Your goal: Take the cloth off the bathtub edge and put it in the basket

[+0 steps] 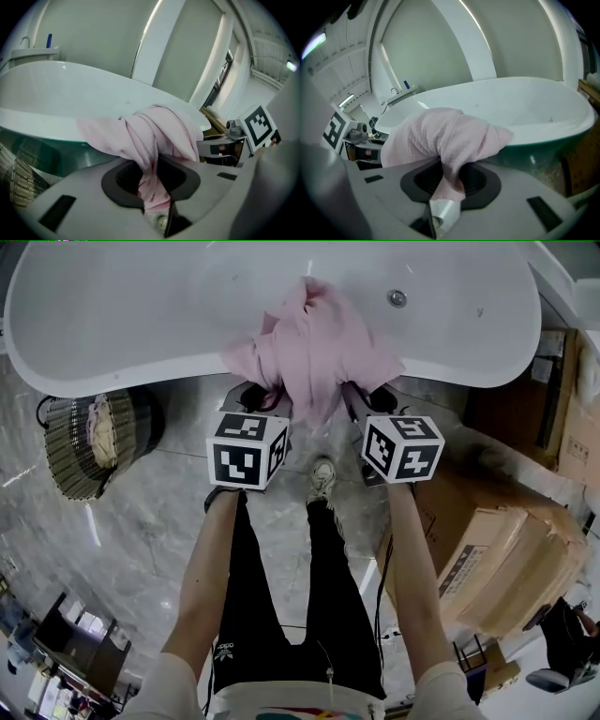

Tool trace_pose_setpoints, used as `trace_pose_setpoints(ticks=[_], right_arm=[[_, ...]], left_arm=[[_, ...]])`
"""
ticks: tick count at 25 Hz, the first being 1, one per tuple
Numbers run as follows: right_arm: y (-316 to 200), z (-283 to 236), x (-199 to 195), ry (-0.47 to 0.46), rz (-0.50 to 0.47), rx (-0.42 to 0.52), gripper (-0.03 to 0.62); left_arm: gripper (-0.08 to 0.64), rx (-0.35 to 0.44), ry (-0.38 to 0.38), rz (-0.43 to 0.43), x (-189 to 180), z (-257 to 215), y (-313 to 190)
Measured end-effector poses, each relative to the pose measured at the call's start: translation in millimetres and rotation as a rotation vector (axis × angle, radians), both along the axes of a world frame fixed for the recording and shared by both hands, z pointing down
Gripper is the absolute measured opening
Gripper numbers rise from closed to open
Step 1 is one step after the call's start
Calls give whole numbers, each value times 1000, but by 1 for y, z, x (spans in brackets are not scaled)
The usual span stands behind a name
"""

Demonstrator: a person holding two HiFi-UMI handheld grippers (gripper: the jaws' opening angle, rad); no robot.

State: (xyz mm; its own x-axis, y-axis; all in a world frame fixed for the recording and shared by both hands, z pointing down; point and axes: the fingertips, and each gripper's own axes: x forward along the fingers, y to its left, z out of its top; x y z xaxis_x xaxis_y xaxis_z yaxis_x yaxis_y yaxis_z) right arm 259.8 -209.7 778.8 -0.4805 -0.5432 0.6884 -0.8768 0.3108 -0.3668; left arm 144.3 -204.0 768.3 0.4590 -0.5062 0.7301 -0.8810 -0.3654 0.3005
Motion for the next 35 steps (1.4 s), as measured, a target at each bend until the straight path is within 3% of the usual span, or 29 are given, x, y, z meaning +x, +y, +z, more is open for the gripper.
trace_pose_setpoints(ticks=[5, 24, 30, 35], right_arm=[[2, -2, 0, -14, 40, -23, 93], [5, -26, 4, 22, 70, 29, 80], [3, -73, 7, 15, 89, 81, 78], [3, -147, 8, 31, 89, 159, 78]], left_arm=[[85, -11, 29, -36, -1, -2, 2], [75, 76, -19, -20, 1, -28, 2], [72, 109, 3, -21, 1, -73, -3], [72, 173, 28, -12, 2, -146, -4]])
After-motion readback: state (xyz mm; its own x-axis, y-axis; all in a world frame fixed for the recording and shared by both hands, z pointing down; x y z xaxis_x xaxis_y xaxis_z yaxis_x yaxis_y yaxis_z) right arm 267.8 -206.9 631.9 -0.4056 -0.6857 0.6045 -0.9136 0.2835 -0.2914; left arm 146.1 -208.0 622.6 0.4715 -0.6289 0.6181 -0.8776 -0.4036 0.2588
